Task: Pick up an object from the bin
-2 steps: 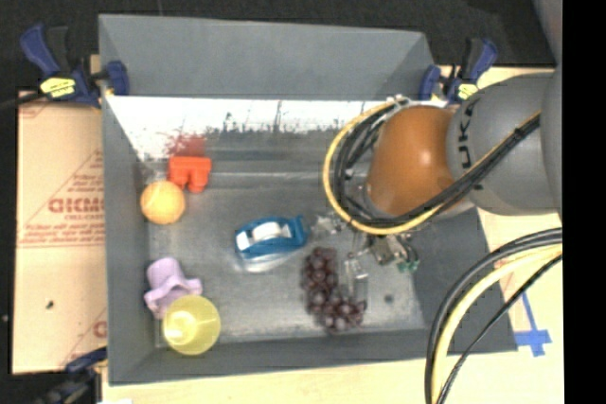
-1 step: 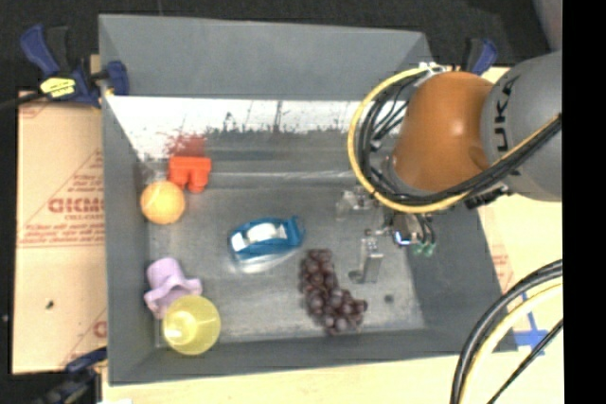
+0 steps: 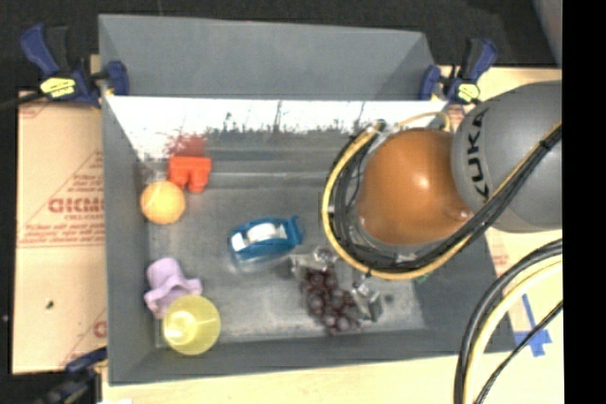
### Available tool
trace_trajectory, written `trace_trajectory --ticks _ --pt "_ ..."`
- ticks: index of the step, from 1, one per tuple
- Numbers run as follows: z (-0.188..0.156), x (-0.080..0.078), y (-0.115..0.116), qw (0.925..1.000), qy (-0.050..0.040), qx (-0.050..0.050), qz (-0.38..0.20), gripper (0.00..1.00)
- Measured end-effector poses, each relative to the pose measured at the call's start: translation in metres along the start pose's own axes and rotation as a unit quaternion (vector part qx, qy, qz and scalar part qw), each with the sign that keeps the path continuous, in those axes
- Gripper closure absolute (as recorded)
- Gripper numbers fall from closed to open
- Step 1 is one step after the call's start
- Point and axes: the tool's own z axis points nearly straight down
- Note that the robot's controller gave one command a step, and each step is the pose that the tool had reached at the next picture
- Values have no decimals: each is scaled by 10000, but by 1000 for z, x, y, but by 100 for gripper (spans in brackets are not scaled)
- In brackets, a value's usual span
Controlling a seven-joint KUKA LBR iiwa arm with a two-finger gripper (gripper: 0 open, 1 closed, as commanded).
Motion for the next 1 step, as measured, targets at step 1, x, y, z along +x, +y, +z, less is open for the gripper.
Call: trace_trajectory --ticks 1 --pt "22 7 3 9583 -25 7 2858 0"
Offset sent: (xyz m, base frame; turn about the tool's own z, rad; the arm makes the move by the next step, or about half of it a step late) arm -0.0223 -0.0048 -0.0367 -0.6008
